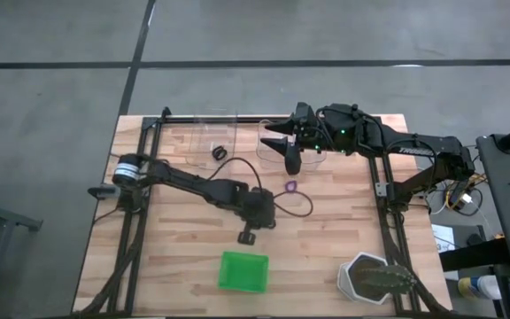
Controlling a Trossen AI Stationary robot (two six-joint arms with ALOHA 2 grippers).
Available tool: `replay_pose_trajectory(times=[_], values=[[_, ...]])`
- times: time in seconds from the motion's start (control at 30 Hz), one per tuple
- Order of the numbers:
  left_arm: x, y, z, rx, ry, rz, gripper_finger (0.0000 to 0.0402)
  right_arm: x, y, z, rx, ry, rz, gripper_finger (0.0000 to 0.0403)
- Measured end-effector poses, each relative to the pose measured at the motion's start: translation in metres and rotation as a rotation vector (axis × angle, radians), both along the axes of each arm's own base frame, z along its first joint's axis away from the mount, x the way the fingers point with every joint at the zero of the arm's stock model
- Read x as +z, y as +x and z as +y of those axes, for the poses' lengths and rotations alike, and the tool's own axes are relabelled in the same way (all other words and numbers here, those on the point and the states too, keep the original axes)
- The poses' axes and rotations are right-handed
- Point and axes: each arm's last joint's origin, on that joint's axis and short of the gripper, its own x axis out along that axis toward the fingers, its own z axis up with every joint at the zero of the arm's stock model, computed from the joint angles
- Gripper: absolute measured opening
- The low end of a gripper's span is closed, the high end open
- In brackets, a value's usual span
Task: Sort spring keychains
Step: Put the black spring keychain into the left transparent bin
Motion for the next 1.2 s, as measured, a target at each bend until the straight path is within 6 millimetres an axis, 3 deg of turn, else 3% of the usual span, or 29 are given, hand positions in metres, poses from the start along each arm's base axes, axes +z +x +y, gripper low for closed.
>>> replay_pose_trajectory(times=[0.3,0.53,0.93,1.2], values=[[0.062,-0.002,0.009,0.036,0.016,-0.071,0.0001,0.009,-0.002,-0.002,-0.005,-0.029,-0.020,0.0205],[0.093,-0.017,0.020,0.084,0.082,-0.087,0.0000,0.016,-0.004,-0.004,-0.010,-0.056,-0.036,0.0205],[0.142,-0.065,0.078,0.309,0.168,-0.111,0.0000,0.017,-0.006,-0.005,-0.015,-0.060,-0.040,0.0205],[0.155,-0.091,0.121,0.435,0.217,-0.084,0.0000,0.017,-0.006,-0.006,-0.040,-0.062,-0.039,0.0205]])
